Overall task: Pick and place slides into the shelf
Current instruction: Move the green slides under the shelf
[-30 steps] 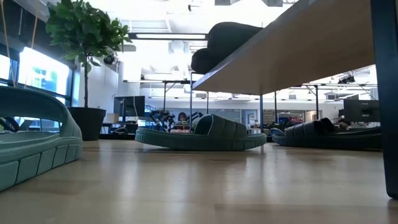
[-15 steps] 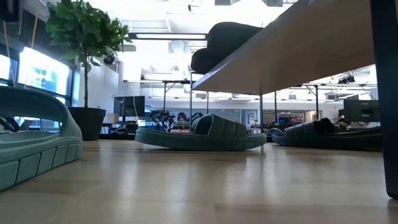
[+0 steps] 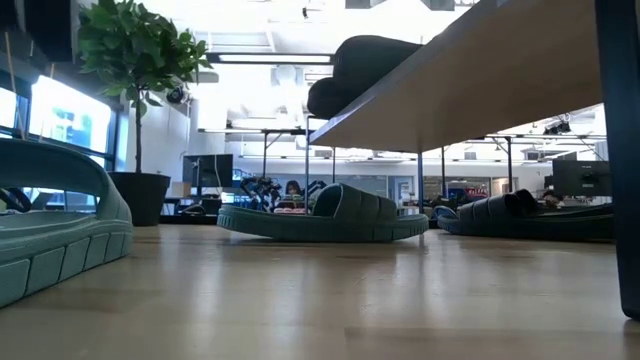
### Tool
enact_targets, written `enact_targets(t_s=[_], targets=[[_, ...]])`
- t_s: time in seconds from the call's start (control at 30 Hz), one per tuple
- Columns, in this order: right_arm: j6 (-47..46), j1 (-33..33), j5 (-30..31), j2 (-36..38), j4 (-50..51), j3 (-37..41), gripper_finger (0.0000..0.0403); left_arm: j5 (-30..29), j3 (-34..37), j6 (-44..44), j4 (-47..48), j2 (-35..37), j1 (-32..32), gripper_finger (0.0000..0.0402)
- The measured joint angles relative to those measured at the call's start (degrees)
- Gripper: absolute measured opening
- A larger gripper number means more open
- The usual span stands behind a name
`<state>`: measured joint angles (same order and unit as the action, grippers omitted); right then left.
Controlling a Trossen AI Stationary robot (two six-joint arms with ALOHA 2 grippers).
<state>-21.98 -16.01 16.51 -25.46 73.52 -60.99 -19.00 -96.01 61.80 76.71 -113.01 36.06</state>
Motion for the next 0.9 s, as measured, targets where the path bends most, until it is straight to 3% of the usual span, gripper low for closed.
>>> enact_targets(t_s=[0.2,0.6,0.77,0.9], targets=[[0.0,0.0,0.0,0.1,0.1,0.0,0.0087,0.5,0.1,0.0,3.4,-5.9,0.7,0.0267],[0.4,0.0,0.0,0.1,0.1,0.0,0.0087,-0.1,0.1,1.7,8.9,-14.7,0.6,0.0227],[0.4,0.0,0.0,0.1,0.1,0.0,0.0087,-1.9,0.0,2.5,8.8,-15.5,0.7,0.0193],[0.1,0.0,0.0,0.1,0.0,0.0,0.0087,-4.5,0.1,5.9,9.5,-15.6,0.7,0.0142]])
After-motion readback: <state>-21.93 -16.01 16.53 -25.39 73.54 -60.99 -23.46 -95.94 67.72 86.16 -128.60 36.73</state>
